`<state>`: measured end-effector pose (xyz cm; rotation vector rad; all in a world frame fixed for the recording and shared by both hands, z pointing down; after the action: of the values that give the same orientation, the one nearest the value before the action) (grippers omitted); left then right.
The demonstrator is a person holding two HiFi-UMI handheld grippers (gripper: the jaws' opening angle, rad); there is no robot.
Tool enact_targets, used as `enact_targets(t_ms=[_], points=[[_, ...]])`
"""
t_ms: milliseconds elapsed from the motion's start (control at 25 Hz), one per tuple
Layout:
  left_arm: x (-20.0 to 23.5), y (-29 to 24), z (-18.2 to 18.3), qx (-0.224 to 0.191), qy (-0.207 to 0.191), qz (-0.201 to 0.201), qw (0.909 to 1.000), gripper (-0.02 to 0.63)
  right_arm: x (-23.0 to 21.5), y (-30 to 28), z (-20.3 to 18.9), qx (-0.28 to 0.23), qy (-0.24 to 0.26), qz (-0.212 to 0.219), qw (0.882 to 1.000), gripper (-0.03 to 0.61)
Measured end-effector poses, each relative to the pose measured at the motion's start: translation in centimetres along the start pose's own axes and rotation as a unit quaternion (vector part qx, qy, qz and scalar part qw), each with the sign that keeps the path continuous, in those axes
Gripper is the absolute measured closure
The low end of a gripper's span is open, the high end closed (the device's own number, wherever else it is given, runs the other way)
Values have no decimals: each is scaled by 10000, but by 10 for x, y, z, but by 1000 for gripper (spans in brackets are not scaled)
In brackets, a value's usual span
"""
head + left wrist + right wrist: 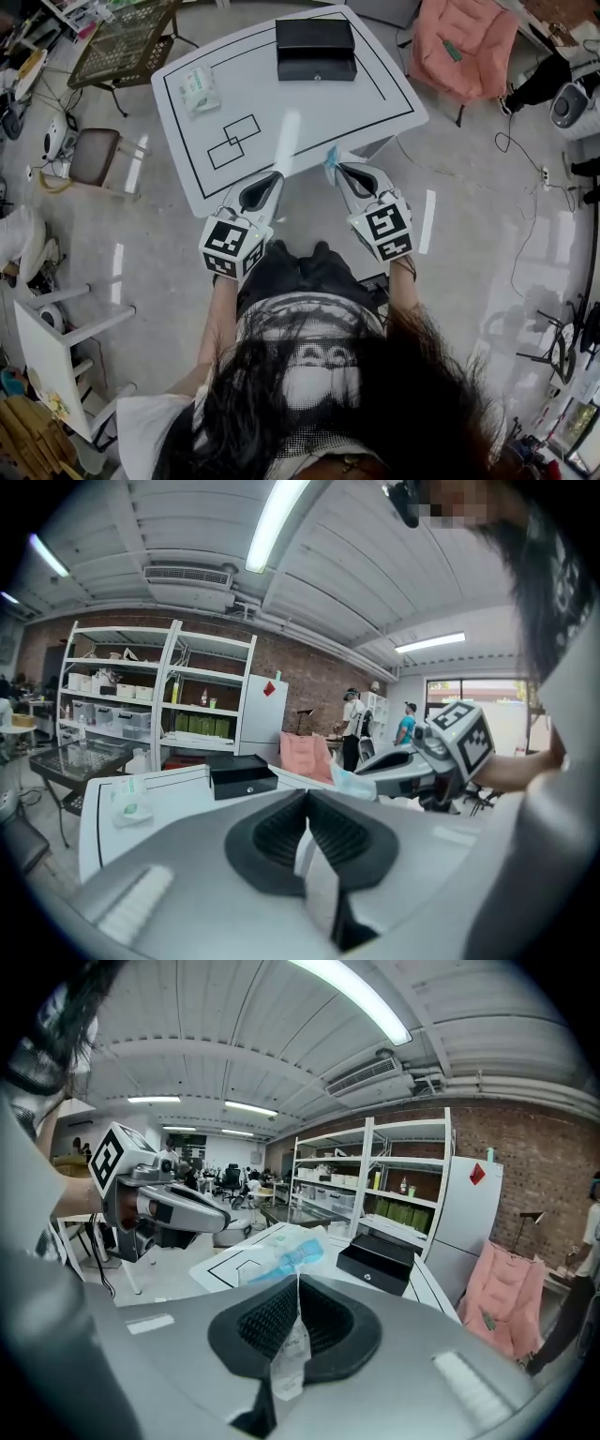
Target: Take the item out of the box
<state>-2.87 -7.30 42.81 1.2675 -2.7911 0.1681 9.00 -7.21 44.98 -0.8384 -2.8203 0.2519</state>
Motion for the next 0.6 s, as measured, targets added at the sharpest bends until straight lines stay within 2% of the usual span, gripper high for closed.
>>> enact_targets(t_ms=[600], points=[[-34,-15,4,-106,-87,213,9997,614,-18,24,-9,-114,70,238,9996,569]])
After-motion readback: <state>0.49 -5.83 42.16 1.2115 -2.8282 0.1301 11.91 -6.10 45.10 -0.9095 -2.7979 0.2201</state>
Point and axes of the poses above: the fingertips, and each gripper's own axes: y backward along the fingers, x to its left, z out of its top, the point moved 1 cm from there along y, backward along the fingers, and after that the axes turned 14 degrees about -x, right-handed, at the moved point
